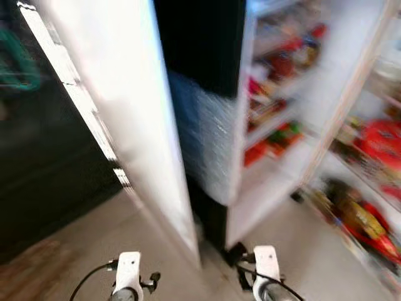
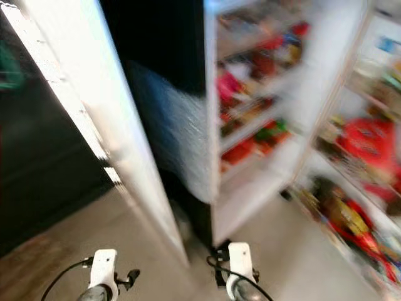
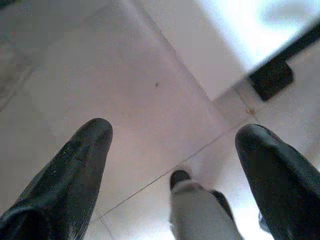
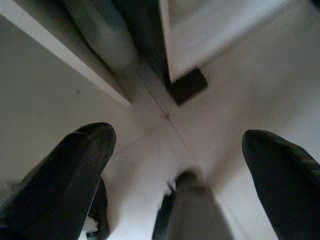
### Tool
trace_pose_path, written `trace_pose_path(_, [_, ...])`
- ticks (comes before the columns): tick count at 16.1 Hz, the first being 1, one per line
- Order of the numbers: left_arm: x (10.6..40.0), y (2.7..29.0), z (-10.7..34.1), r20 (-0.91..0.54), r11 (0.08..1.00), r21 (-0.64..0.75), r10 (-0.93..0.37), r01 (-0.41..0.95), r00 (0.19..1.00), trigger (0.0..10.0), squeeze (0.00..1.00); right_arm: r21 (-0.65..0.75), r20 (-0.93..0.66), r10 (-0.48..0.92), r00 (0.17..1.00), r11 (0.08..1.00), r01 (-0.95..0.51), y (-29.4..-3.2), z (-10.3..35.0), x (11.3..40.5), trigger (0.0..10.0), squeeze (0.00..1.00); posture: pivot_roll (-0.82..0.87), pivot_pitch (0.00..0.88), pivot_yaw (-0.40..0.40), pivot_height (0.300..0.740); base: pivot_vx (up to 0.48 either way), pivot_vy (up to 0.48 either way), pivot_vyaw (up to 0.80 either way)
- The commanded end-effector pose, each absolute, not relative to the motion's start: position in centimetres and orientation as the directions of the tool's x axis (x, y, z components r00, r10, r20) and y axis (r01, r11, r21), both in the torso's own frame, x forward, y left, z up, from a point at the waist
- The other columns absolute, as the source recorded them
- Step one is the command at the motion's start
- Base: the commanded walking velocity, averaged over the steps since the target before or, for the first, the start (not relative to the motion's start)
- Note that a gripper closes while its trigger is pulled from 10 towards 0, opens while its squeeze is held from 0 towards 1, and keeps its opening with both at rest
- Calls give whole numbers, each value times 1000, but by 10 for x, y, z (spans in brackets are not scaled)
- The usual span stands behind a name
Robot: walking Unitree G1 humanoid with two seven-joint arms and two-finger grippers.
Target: Restocking fridge
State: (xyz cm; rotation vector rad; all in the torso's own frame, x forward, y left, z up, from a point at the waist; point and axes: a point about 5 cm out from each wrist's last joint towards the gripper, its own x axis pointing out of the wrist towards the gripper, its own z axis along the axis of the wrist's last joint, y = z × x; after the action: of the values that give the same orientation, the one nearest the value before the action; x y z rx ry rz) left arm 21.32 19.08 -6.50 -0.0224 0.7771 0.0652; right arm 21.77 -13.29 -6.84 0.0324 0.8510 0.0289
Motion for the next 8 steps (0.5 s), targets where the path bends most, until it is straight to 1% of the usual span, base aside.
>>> trace_pose_path(1, [204,201,-69,-715,991,11,103,-135,691,10000,0,23,-779,1,627,999,27,-147,-74,208,10000,0,-82,0,44,740,0,0,0])
trace_pose_path(2, [203,203,-69,-714,989,9,111,-150,691,10000,0,20,-780,-3,625,999,30,-151,-75,208,10000,0,-82,0,44,740,0,0,0])
trace_pose_path(8, [204,202,-69,-714,988,9,113,-152,691,10000,0,20,-781,-5,624,999,32,-150,-74,208,10000,0,-82,0,44,740,0,0,0])
